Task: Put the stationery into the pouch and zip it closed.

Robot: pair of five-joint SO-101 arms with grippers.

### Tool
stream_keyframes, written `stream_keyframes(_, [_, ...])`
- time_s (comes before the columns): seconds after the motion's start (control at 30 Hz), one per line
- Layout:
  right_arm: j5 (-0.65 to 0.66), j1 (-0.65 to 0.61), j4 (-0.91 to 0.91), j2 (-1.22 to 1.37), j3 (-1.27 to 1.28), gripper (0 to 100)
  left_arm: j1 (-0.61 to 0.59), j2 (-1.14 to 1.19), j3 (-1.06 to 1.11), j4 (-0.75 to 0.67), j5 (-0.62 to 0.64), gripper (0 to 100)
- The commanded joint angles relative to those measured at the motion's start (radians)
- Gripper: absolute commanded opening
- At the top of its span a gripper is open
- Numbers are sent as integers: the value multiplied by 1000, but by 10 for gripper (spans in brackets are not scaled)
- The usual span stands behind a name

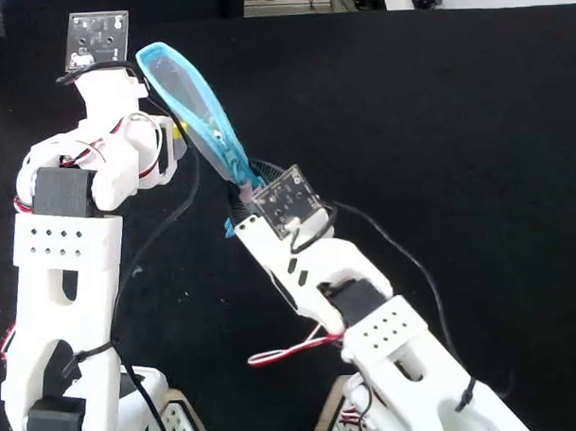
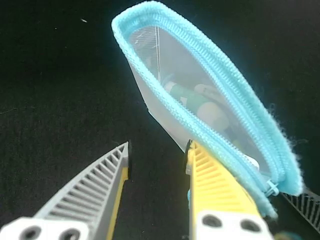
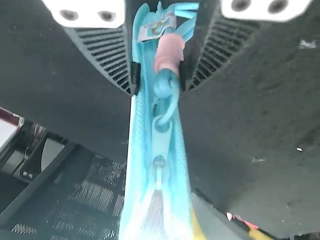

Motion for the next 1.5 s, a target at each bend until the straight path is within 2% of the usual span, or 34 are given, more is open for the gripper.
stream_keyframes(0.0, [-11,17,-20,28,-65,133,7,-12,-62,0,3,195])
stream_keyframes(0.13, [-12,28,-21,27,-65,133,7,-12,-62,0,3,195])
stream_keyframes(0.3, [-78,51,-34,25,-70,109,7,-12,-62,0,2,195])
stream_keyframes(0.67, [-81,23,-26,-16,-64,109,7,-12,-62,5,2,195])
stream_keyframes(0.77, [-75,-6,40,-81,-68,109,2,-12,-62,6,2,195])
stream_keyframes(0.97, [-75,15,51,-101,-68,109,7,-12,-62,6,2,195])
stream_keyframes(1.47, [-75,32,-106,58,-65,106,7,-11,-62,6,2,195])
